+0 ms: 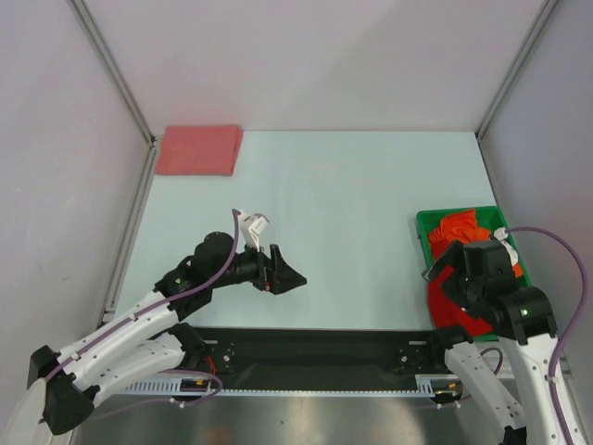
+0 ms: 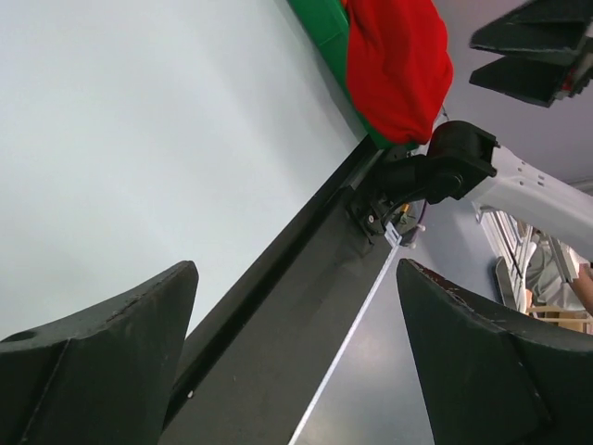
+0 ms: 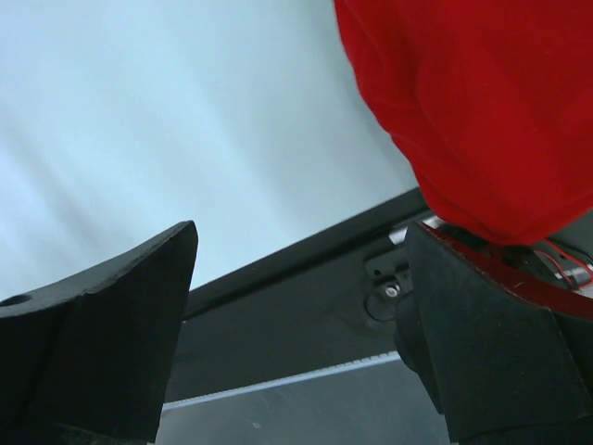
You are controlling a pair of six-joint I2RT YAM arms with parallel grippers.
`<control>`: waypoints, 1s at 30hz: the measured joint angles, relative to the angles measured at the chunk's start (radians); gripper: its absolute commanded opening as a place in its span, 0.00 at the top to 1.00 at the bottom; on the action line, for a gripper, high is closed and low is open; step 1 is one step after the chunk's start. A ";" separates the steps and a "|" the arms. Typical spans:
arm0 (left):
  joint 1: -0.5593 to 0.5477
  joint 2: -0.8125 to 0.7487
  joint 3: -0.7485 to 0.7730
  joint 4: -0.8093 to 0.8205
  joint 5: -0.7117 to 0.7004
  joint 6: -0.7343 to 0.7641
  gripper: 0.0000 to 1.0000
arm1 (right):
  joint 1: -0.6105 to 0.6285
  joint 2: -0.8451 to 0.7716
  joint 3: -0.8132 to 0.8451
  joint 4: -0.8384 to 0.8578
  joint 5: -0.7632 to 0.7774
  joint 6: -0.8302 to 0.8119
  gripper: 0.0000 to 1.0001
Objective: Fold and stack the t-shirts
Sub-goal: Grab the tshirt from the pile
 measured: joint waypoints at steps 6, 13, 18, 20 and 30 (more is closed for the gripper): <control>0.000 -0.002 0.000 0.019 0.014 -0.005 0.05 | 0.000 0.154 0.008 0.002 0.089 -0.005 0.01; 0.001 -0.016 0.000 0.012 0.029 0.002 0.05 | -0.114 0.262 0.000 0.064 0.163 -0.060 0.10; 0.001 -0.035 0.000 0.012 0.036 0.012 0.05 | -0.418 0.340 -0.036 0.153 0.121 -0.147 0.20; 0.001 -0.036 0.000 0.014 0.045 0.016 0.05 | -0.498 0.373 -0.044 0.175 0.095 -0.174 0.21; 0.007 -0.010 0.001 0.042 0.085 0.027 0.05 | -0.546 0.510 -0.100 0.322 0.024 -0.213 0.56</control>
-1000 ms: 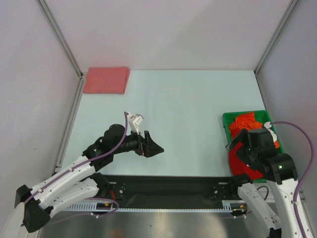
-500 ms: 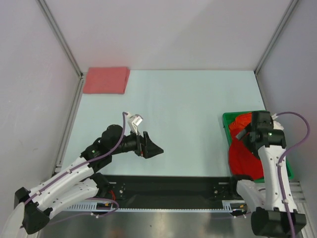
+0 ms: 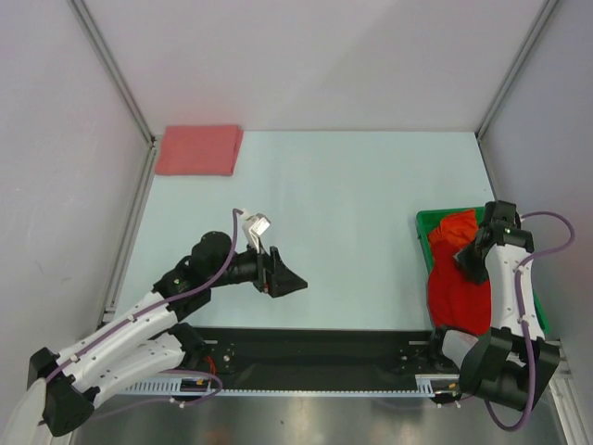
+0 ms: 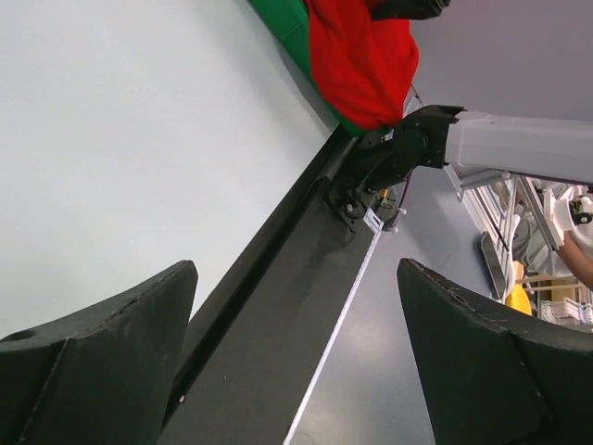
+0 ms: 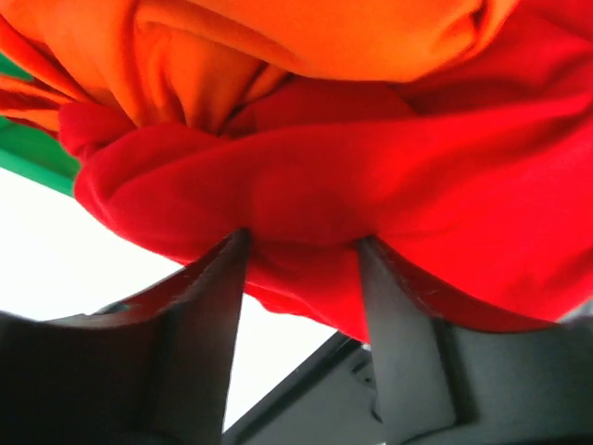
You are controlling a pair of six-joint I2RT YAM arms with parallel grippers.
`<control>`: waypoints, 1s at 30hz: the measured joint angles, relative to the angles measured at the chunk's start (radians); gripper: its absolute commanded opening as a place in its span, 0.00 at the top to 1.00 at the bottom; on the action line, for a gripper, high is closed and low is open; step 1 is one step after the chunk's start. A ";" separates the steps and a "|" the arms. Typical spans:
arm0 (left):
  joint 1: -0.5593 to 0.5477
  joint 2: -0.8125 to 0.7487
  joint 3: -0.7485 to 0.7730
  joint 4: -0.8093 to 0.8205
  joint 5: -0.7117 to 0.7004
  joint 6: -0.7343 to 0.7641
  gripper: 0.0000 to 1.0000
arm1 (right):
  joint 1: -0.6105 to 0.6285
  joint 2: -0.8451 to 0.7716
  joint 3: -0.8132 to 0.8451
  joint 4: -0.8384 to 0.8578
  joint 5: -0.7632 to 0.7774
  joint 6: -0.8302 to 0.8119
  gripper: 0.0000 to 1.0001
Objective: Fold and stack the t-shirts
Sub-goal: Grab the tshirt from the pile, then move the tshirt to the center of the board
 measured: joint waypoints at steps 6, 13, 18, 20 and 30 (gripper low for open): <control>0.007 -0.002 0.000 0.000 0.015 0.009 0.05 | 0.000 -0.002 -0.003 0.029 -0.006 -0.009 1.00; 0.018 -0.017 0.054 -0.068 -0.008 0.051 0.05 | 0.046 -0.015 0.183 -0.062 0.013 -0.032 1.00; 0.019 -0.061 0.171 -0.170 -0.097 0.113 0.05 | 0.170 0.016 0.547 -0.143 0.068 -0.053 1.00; 0.020 -0.084 0.223 -0.197 -0.142 0.137 0.04 | 0.254 0.055 0.710 -0.175 0.087 -0.059 1.00; 0.022 -0.208 0.384 -0.323 -0.397 0.217 0.02 | 0.925 0.428 1.539 -0.224 0.237 -0.128 1.00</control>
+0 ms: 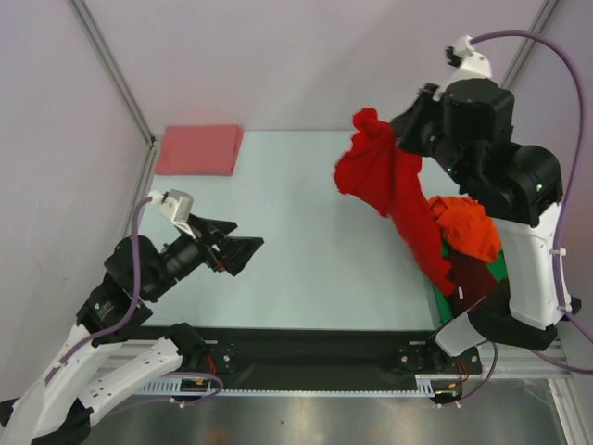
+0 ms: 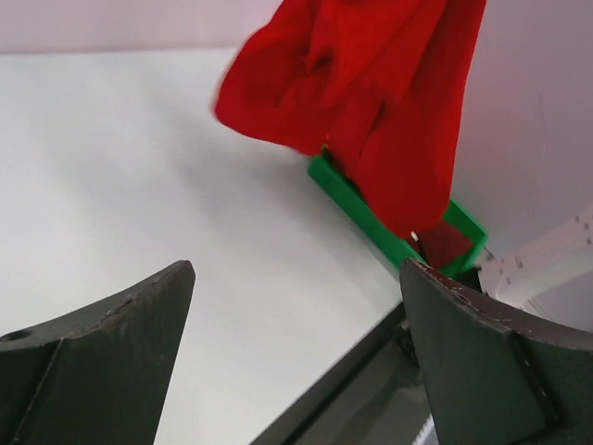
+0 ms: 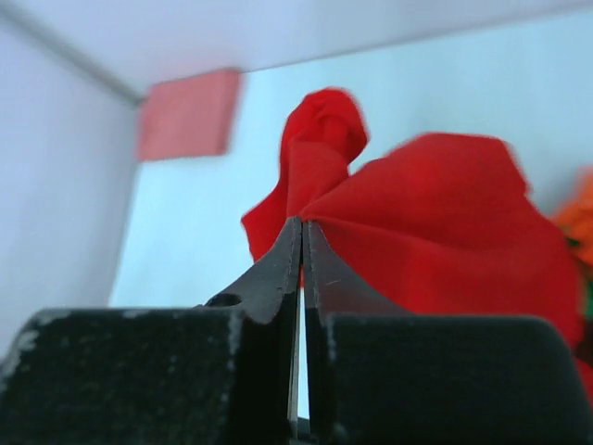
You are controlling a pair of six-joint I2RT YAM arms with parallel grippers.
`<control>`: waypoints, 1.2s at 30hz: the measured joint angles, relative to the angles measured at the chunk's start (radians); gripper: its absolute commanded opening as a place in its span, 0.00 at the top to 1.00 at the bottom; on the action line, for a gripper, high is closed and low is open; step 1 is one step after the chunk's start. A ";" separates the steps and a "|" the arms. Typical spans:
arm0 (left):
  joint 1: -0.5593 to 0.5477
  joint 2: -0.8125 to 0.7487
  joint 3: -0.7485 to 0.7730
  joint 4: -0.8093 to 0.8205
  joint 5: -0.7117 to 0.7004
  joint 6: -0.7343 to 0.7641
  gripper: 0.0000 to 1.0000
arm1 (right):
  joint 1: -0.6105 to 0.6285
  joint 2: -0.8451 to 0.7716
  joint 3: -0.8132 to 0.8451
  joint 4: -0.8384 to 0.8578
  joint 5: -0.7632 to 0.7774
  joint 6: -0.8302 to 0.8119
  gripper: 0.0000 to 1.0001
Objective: Fold and stack the t-shirts
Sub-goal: Move the tshirt to the center of the board
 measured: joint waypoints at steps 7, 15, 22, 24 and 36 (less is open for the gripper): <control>0.000 -0.103 0.064 -0.077 -0.184 0.011 0.01 | 0.318 0.085 0.058 0.175 -0.014 -0.107 1.00; 0.000 -0.198 0.134 -0.114 -0.323 0.018 0.01 | 0.306 0.088 -0.156 0.310 -0.104 -0.104 0.90; 0.000 -0.138 0.134 -0.134 -0.283 0.029 0.01 | -0.035 -0.127 -0.861 0.407 -0.277 -0.008 0.43; 0.000 -0.074 0.127 -0.133 -0.241 0.034 0.03 | -0.142 -0.178 -1.028 0.386 -0.282 0.000 0.37; 0.000 0.254 -0.061 -0.116 -0.085 0.009 0.16 | 0.118 -0.236 -1.299 0.506 -0.438 0.034 0.25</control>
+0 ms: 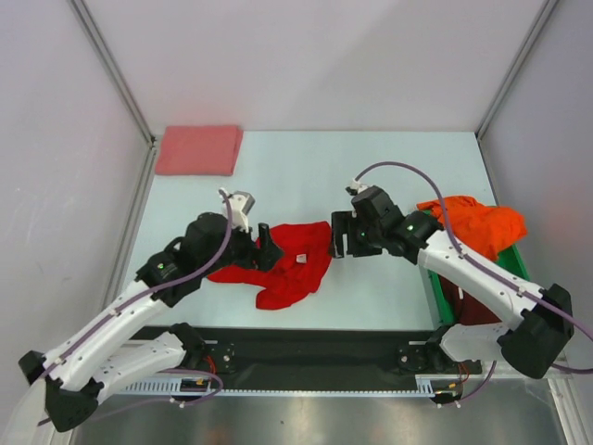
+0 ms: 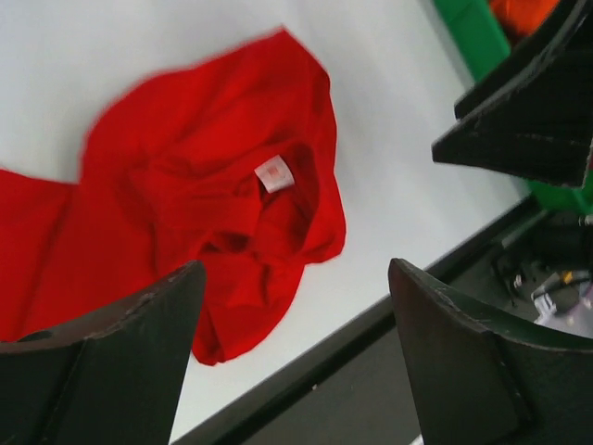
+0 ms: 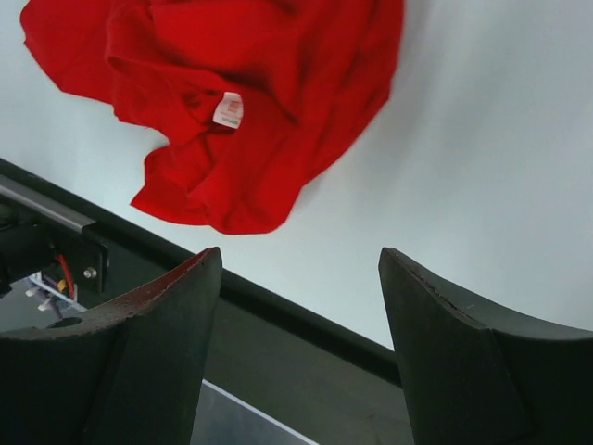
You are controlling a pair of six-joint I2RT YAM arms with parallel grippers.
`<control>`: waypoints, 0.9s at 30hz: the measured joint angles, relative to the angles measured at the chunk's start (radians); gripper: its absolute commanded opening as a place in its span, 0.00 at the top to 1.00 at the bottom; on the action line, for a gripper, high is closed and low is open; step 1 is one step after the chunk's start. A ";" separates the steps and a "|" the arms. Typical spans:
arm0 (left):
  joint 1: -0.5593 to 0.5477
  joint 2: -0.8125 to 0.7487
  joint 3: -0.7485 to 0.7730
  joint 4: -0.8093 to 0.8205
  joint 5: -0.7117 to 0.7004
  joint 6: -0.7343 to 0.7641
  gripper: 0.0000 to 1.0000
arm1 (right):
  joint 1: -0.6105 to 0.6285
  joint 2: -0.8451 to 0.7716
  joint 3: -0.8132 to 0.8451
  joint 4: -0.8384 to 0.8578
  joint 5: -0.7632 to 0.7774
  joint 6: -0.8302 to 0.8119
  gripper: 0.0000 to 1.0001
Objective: Fold and stack the t-shirts
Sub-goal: Move the tshirt to the center of the board
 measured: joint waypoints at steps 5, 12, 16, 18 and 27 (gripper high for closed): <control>-0.013 0.093 -0.138 0.102 0.118 -0.075 0.19 | 0.034 0.047 -0.049 0.092 -0.043 0.054 0.27; 0.016 0.074 -0.177 0.087 0.039 -0.097 0.19 | 0.082 0.026 -0.170 0.207 -0.101 0.101 0.23; 0.103 0.128 -0.161 0.100 0.021 -0.089 0.19 | 0.153 0.074 -0.186 0.277 -0.109 0.122 0.21; 0.129 0.179 -0.161 0.109 0.021 -0.089 0.20 | 0.163 0.106 -0.186 0.319 -0.112 0.127 0.21; 0.217 0.423 -0.147 0.174 0.079 -0.084 0.34 | 0.164 0.250 -0.169 0.405 -0.114 0.152 0.34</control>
